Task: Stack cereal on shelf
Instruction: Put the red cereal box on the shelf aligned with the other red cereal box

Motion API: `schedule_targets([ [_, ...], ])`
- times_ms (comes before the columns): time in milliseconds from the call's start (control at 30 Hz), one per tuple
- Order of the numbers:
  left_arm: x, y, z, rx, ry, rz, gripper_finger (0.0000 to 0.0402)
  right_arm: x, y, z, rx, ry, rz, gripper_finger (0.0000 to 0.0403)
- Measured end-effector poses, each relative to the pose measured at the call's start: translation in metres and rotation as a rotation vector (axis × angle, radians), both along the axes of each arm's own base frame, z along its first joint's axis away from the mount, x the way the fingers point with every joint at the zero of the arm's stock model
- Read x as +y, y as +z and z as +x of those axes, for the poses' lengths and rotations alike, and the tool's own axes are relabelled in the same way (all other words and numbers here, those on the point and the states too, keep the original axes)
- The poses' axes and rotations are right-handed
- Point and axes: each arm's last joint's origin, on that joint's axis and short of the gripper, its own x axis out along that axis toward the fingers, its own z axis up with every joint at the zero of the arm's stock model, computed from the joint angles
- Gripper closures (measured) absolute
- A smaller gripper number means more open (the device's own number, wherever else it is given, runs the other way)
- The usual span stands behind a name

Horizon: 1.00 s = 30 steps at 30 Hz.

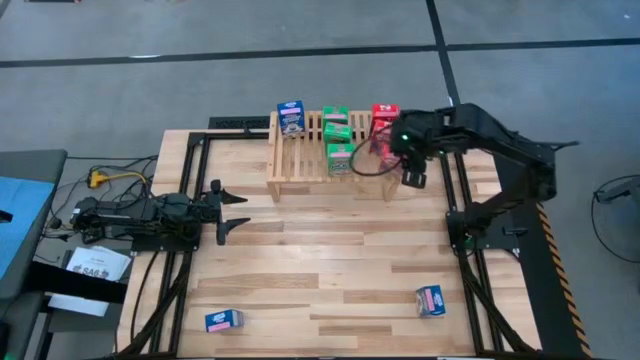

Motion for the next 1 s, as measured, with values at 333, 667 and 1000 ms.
schedule_targets([
  [333, 0.000, 0.000, 0.000, 0.000, 0.000, 0.000, 0.0123, -0.024, -0.007, 0.024, 0.006, 0.006, 0.077, 0.0198],
  [667, 0.000, 0.000, 0.000, 0.000, 0.000, 0.000, 0.0123, -0.029, -0.008, 0.026, -0.009, -0.003, 0.079, 0.0174],
  [1000, 0.000, 0.000, 0.000, 0.000, 0.000, 0.000, 0.0123, -0.034, -0.008, 0.024, -0.009, -0.010, 0.073, 0.0153],
])
